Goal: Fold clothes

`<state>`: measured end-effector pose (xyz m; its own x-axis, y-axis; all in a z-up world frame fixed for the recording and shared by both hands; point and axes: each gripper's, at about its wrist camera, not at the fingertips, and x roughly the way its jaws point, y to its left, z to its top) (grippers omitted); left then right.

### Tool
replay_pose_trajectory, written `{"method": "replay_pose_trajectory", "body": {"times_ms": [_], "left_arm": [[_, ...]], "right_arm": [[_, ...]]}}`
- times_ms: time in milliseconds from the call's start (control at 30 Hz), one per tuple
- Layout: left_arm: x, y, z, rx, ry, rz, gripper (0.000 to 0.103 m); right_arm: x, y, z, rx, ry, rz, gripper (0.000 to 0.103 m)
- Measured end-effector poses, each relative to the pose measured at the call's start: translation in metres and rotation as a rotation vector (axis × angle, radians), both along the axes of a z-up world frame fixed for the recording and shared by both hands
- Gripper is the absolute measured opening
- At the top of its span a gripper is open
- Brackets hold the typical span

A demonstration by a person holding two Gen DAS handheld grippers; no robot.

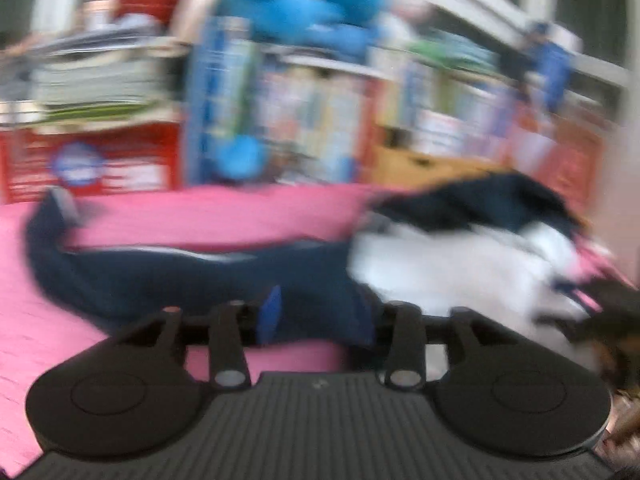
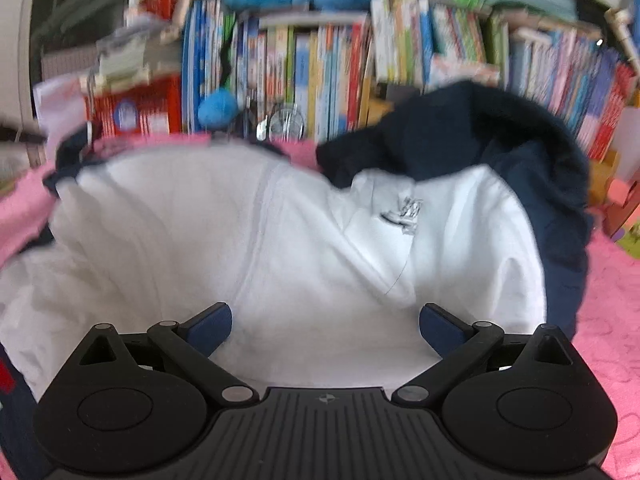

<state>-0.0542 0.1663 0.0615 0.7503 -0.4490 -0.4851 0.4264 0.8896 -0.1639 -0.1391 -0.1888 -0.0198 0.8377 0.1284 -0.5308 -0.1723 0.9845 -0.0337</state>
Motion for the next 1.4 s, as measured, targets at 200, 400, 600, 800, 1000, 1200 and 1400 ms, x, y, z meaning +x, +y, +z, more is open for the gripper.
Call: {"method": "replay_pose_trajectory", "body": {"times_ms": [200,400,600,800,1000,1200,1400], "left_arm": [[0.011,-0.068,-0.004,-0.009,-0.072,-0.051,0.051],[0.050,-0.110,-0.028,0.044,-0.068,0.096,0.051],[0.065,-0.112,-0.056,0.067,0.078,0.120,0.052],[0.066,-0.121,-0.060,0.128,0.092,0.102,0.061],[0.063,-0.123,-0.060,0.138,0.093,0.099,0.062],[0.067,-0.127,-0.058,0.139,0.098,0.095,0.065],[0.067,-0.129,-0.057,0.148,0.097,0.091,0.068]], "right_arm": [[-0.007,-0.019,0.040,0.052,-0.137,-0.032,0.102],[0.076,-0.024,0.085,-0.136,-0.176,-0.070,0.103],[0.201,-0.029,0.069,-0.198,0.016,-0.129,0.103],[0.221,-0.057,0.031,-0.141,0.222,-0.217,0.030],[0.160,-0.135,0.071,-0.129,-0.018,-0.533,0.009],[0.072,-0.267,0.089,-0.053,-0.079,-0.963,0.030],[0.028,-0.288,0.069,0.049,0.028,-0.849,0.070]]}}
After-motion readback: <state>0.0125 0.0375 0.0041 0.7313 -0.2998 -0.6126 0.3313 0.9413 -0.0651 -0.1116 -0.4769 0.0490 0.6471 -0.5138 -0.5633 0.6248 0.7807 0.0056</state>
